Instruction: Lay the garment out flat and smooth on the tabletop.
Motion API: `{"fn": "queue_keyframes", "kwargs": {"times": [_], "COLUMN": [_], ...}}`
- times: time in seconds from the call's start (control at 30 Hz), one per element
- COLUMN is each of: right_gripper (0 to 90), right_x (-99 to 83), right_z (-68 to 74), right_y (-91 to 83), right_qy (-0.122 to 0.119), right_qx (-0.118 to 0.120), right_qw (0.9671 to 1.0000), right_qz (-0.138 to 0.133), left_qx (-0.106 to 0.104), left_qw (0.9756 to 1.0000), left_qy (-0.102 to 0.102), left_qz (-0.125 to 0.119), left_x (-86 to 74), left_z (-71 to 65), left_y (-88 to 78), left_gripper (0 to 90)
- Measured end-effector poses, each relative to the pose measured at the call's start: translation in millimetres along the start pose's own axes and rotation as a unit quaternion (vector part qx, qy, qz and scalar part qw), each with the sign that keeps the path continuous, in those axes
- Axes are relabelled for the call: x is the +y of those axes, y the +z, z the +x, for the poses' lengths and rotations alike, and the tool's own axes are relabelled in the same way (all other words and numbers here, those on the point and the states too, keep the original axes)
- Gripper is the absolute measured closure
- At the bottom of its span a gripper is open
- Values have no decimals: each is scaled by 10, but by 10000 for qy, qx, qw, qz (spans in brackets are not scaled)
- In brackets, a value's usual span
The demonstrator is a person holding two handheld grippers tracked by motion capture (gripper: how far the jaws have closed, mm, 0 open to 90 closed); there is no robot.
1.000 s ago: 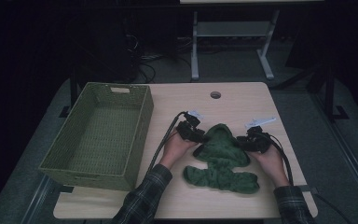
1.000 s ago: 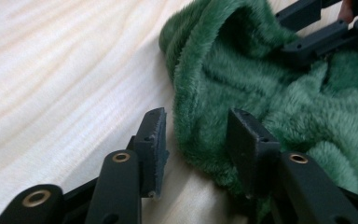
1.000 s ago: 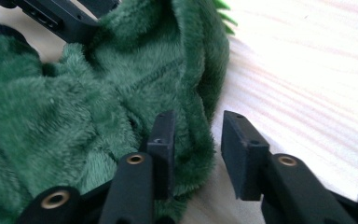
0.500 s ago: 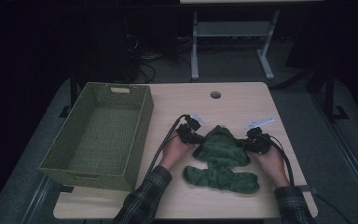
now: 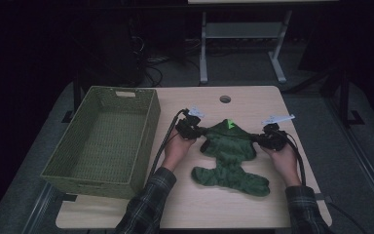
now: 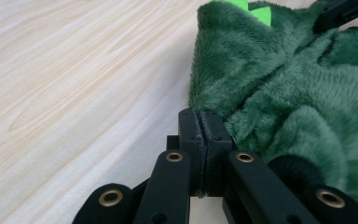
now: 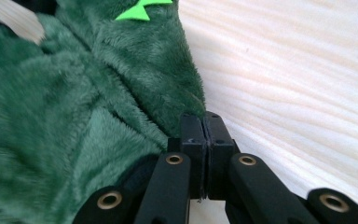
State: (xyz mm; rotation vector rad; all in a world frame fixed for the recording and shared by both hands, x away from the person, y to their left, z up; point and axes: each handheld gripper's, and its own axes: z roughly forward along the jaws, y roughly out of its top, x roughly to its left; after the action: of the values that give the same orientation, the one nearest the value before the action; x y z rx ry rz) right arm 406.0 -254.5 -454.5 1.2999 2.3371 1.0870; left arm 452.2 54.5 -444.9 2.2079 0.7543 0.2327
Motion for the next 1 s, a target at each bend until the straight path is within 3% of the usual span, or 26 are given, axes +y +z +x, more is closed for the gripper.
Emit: {"fn": "queue_keyframes", "kwargs": {"times": [0.1,0.3,0.33,0.47,0.53,0.57,0.7,1.0], "right_gripper": [886,887,887,853,790,739,686,583], "right_x": [-10,-25,-25,-29,-24,7,67,82], "right_z": [-37,-57,-58,-63,-62,-48,7,69], "right_y": [149,218,222,222,193,122,-28,-248], "right_qy": [-104,-104,-122,-92,-1,55,-18,47], "right_qx": [-140,-204,-219,-127,-9,88,54,-35], "right_qw": [9997,9996,9995,9998,10000,9999,9995,9994], "right_qz": [164,181,176,145,67,-101,-322,-336], "left_qx": [78,31,9,-32,-61,-93,-121,-15], "left_qw": [9999,9999,10000,10000,9998,9997,9996,9998], "left_qy": [92,127,33,-29,-169,-202,-195,-144], "left_qz": [23,104,52,22,-27,-56,-147,-106], "left_x": [-65,-133,-141,-130,-116,-105,-70,-200], "left_z": [70,125,122,134,146,146,122,10], "left_y": [130,232,236,218,165,128,-21,-301], "left_gripper": [889,888,887,823,759,713,643,507]}}
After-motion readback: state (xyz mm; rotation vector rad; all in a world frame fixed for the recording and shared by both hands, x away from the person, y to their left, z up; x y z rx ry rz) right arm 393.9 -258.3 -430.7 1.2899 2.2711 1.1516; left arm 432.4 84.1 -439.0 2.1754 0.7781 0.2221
